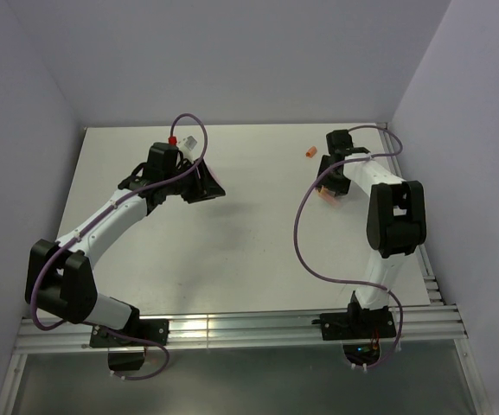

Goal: Insert the pens into the pen caps

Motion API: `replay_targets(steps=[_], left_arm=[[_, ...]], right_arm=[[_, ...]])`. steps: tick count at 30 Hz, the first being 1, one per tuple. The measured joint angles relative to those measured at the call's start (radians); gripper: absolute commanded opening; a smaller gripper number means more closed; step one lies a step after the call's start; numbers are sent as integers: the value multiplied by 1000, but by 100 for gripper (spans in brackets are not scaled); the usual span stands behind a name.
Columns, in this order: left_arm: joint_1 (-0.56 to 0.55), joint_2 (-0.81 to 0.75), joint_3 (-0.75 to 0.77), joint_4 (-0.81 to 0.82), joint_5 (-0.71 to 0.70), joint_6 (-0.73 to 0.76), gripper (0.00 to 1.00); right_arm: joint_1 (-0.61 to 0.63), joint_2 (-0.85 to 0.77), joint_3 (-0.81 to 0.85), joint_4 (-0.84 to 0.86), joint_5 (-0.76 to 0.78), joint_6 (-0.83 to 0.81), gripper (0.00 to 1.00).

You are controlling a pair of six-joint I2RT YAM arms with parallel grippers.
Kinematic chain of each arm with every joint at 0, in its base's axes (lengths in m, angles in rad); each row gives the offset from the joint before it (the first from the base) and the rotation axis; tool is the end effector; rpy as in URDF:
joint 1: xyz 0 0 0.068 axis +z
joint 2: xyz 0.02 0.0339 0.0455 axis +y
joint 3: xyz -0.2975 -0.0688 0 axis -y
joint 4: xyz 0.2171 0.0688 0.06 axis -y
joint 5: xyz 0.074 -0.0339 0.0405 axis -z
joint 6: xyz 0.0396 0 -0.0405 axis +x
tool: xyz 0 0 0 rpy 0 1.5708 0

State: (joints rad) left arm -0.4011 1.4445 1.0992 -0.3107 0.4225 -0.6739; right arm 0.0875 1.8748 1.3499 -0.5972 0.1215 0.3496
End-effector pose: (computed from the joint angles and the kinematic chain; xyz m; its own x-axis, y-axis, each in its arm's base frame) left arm 0.2647 -0.1299 0.3244 -0.8477 -0.2587 -0.4631 0.1616 0.7056 -0.6899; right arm 0.3751 0.0281 0.2384 -0.8550 0.2663 -0.4450 0.2751 0.9603 0.0460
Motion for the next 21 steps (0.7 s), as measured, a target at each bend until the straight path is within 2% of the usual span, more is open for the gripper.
replay_targets(steps=[21], left_arm=[[0, 0, 0, 0, 0, 0, 49]], right_arm=[[0, 33, -26, 53, -25, -55, 61]])
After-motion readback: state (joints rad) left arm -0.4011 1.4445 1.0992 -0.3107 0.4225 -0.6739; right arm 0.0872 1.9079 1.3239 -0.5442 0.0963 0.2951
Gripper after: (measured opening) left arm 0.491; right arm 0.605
